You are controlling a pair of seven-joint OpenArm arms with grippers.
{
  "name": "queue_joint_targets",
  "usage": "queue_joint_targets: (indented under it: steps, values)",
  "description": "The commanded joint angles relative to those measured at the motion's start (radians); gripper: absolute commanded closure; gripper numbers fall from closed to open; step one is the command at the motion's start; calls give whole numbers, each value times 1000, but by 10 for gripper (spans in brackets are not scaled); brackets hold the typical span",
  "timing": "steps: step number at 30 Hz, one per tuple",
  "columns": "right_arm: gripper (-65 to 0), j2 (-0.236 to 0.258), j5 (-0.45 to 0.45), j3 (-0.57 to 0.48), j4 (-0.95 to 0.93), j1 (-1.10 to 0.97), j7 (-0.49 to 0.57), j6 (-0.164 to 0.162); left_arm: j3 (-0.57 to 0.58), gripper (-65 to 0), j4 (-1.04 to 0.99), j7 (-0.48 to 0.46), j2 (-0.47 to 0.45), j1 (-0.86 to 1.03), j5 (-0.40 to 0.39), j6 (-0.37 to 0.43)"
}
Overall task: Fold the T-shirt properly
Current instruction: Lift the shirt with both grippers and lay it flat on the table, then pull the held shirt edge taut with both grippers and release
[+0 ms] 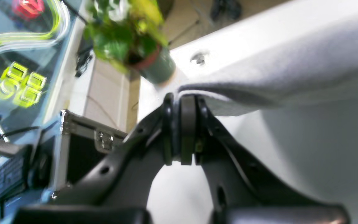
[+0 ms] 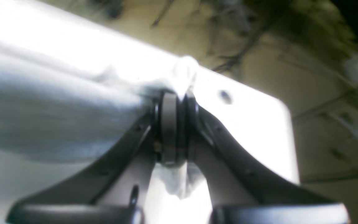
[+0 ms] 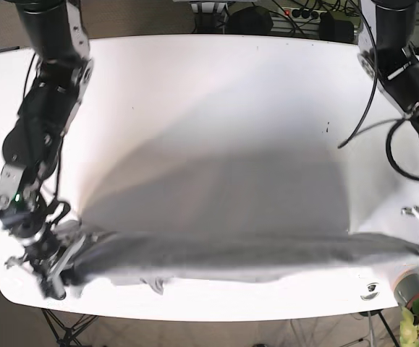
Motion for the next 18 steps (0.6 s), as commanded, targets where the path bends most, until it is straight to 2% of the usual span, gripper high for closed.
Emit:
queue_joint_targets:
  steps: [1, 9, 12, 18]
  values:
    - [-21, 13, 2, 39, 65, -55, 32, -12, -29, 0, 55, -18, -26, 28, 7, 11]
    - [-21, -90, 1, 105, 163, -300, 32, -11, -100, 0, 70, -19, 7, 239, 4, 11]
    - [-21, -102, 1, 121, 178, -374, 32, -11, -111, 0, 70, -19, 34, 286, 4, 11]
    - [-21, -168, 1, 168, 227, -512, 32, -11, -181, 0, 70, -19, 45, 398, 4, 11]
